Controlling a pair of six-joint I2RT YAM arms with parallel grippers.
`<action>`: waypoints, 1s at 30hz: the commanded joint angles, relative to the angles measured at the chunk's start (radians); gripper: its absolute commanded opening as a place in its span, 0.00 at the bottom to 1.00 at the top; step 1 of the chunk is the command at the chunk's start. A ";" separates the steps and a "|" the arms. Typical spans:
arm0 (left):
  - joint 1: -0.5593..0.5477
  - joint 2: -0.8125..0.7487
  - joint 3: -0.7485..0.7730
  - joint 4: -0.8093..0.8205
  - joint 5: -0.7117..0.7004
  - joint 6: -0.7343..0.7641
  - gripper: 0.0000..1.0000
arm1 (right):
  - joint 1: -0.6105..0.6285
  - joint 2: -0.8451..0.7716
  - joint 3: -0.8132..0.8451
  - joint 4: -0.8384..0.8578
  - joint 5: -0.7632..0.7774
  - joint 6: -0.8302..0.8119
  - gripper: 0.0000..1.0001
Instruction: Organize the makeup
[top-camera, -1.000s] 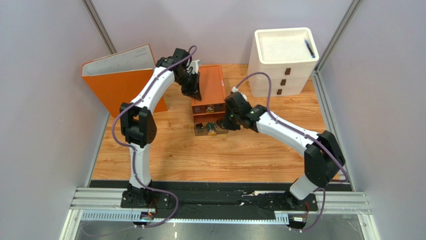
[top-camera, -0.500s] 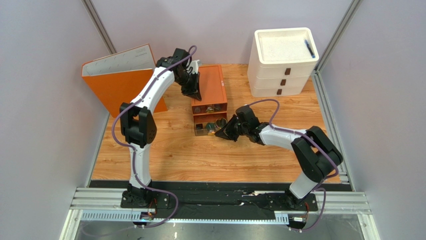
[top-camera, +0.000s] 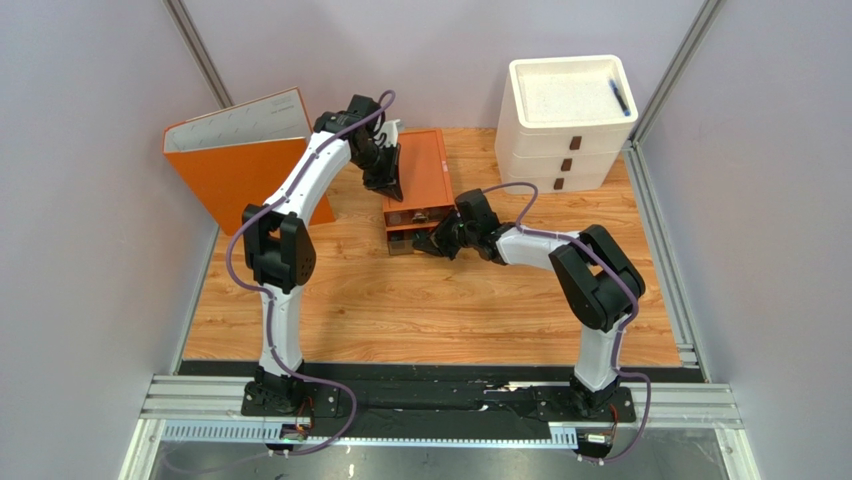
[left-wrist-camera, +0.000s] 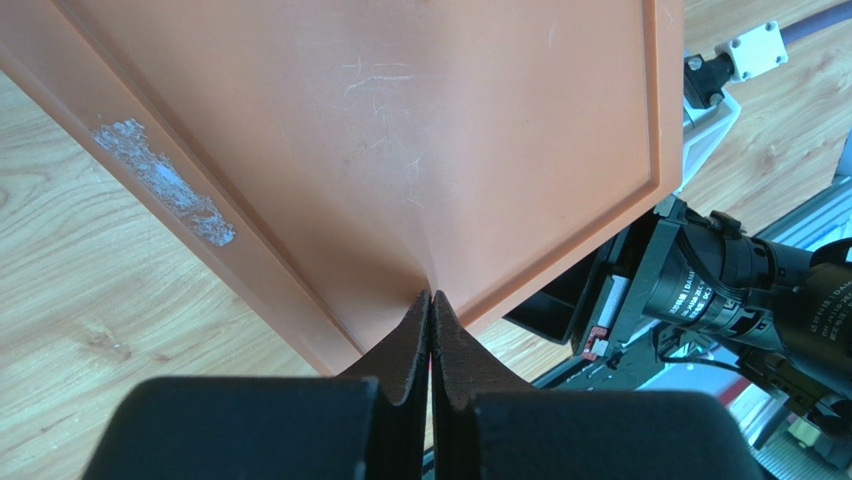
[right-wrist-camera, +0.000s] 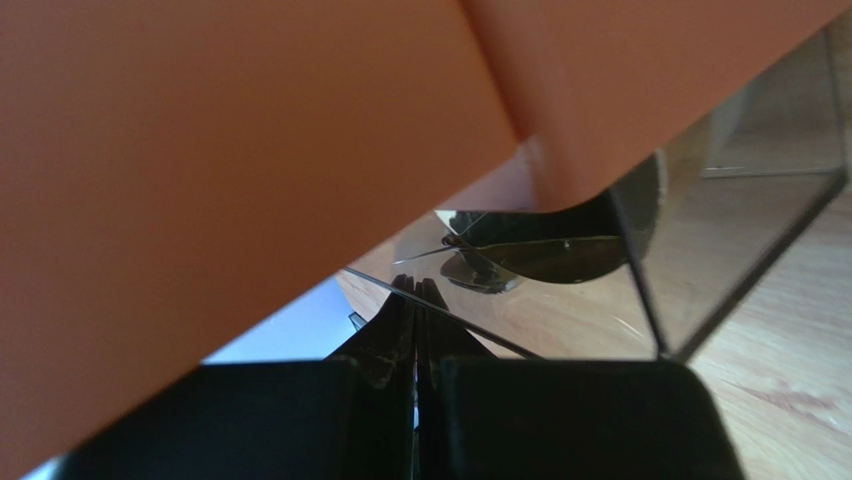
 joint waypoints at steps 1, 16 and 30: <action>0.000 0.056 0.007 -0.075 -0.099 0.050 0.00 | -0.010 0.037 0.090 -0.006 0.052 0.001 0.00; 0.000 0.064 0.018 -0.074 -0.092 0.045 0.00 | -0.012 -0.101 -0.019 -0.015 0.163 0.089 0.00; 0.000 0.068 0.021 -0.078 -0.096 0.050 0.00 | -0.029 -0.072 -0.237 0.200 0.130 0.277 0.00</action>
